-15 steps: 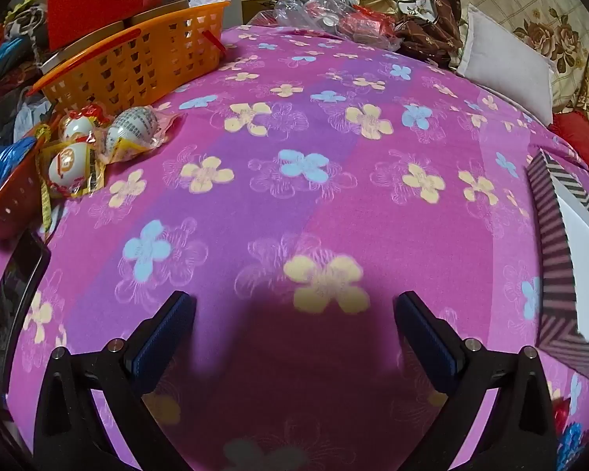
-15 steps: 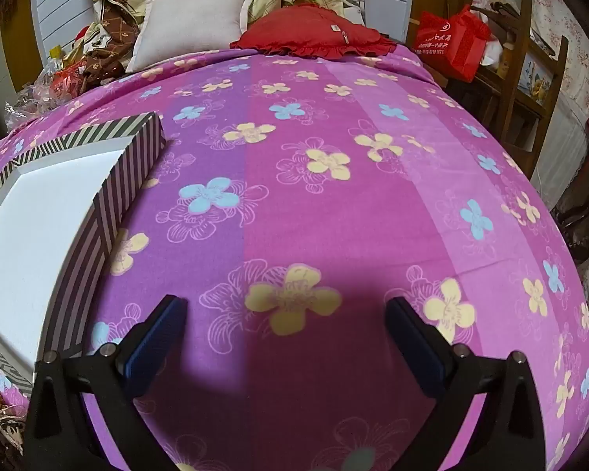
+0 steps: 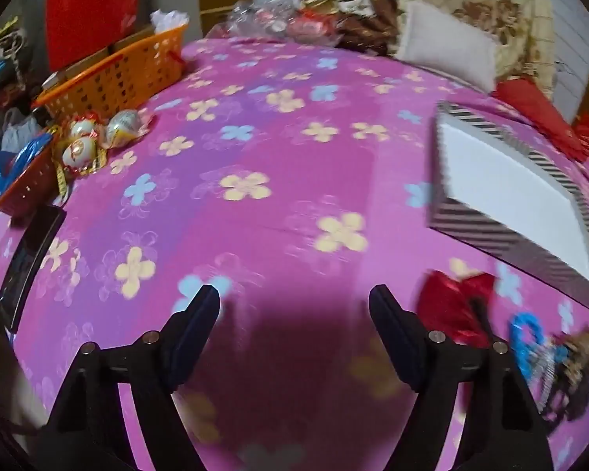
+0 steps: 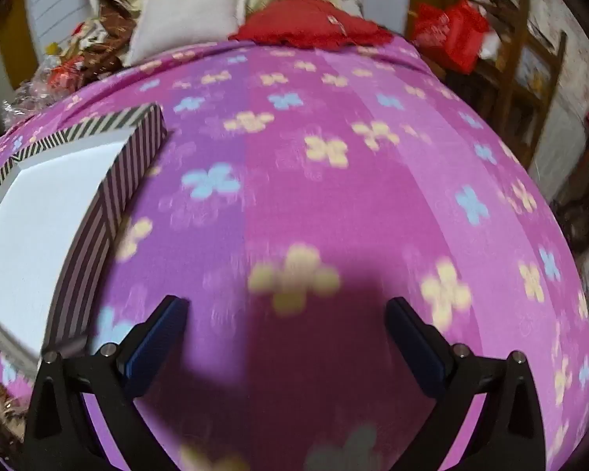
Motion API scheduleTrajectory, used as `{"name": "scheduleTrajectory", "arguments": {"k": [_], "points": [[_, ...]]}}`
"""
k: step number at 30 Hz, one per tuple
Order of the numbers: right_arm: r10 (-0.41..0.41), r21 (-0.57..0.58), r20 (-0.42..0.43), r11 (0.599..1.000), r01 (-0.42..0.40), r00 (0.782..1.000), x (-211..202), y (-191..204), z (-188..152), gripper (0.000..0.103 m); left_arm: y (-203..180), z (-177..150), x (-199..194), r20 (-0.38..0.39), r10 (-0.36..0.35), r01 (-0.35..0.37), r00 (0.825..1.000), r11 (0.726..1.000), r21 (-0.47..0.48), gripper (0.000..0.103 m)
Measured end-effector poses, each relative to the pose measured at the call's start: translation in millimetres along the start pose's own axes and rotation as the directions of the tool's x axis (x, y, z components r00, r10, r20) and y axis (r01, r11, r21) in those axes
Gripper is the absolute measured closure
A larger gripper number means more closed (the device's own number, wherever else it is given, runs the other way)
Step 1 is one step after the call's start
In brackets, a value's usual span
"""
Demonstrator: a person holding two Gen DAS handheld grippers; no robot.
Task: Organize jewelry
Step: 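Move both tools toward the pile of hair accessories beside the tray, then grasp the red satin bow with the left tool while the right tool grasps the leopard bow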
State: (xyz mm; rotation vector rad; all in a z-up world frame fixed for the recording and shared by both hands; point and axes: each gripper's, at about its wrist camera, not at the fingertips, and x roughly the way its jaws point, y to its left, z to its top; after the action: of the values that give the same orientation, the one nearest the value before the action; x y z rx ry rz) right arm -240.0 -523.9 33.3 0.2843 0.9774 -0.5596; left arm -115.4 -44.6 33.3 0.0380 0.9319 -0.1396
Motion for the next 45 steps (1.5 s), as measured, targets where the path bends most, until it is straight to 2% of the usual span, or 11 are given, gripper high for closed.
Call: {"name": "scheduleTrajectory", "arguments": {"k": [4, 7, 9, 13, 17, 26, 45], "points": [[0.027, 0.000, 0.088, 1.000, -0.027, 0.996, -54.0, 3.9, -39.2, 0.001, -24.6, -9.1, -20.1, 0.039, -0.036, 0.034, 0.999, 0.998, 0.060, 0.047], [0.110, -0.027, 0.123, 0.994, -0.108, 0.986, -90.5, 19.9, -64.2, 0.000, -41.7, -14.3, -26.9, 0.047, -0.050, 0.045, 0.998, 0.995, 0.088, 0.047], [0.162, -0.056, 0.125, 0.986, -0.156, 0.979, -105.5, 33.4, -71.7, 0.000, -47.7, -16.5, -31.2, 0.047, -0.065, 0.060, 0.997, 0.993, 0.103, 0.047], [0.212, -0.143, 0.151, 0.971, -0.191, 0.965, -127.8, 70.3, -83.4, 0.000, -60.0, -25.3, -39.9, 0.051, -0.092, 0.086, 0.994, 0.990, 0.115, 0.047], [0.267, -0.180, 0.156, 0.954, -0.239, 0.951, -137.1, 95.9, -90.4, 0.001, -64.5, -30.8, -50.5, 0.067, -0.084, 0.075, 0.994, 0.989, 0.129, 0.047], [0.308, -0.224, 0.136, 0.935, -0.274, 0.942, -146.6, 122.2, -101.6, 0.001, -68.2, -36.2, -57.7, 0.075, -0.080, 0.070, 0.994, 0.989, 0.133, 0.047], [0.292, -0.245, 0.115, 0.935, -0.258, 0.949, -146.3, 134.6, -107.1, 0.001, -66.4, -37.5, -61.8, 0.076, -0.078, 0.067, 0.994, 0.989, 0.132, 0.047]]}}
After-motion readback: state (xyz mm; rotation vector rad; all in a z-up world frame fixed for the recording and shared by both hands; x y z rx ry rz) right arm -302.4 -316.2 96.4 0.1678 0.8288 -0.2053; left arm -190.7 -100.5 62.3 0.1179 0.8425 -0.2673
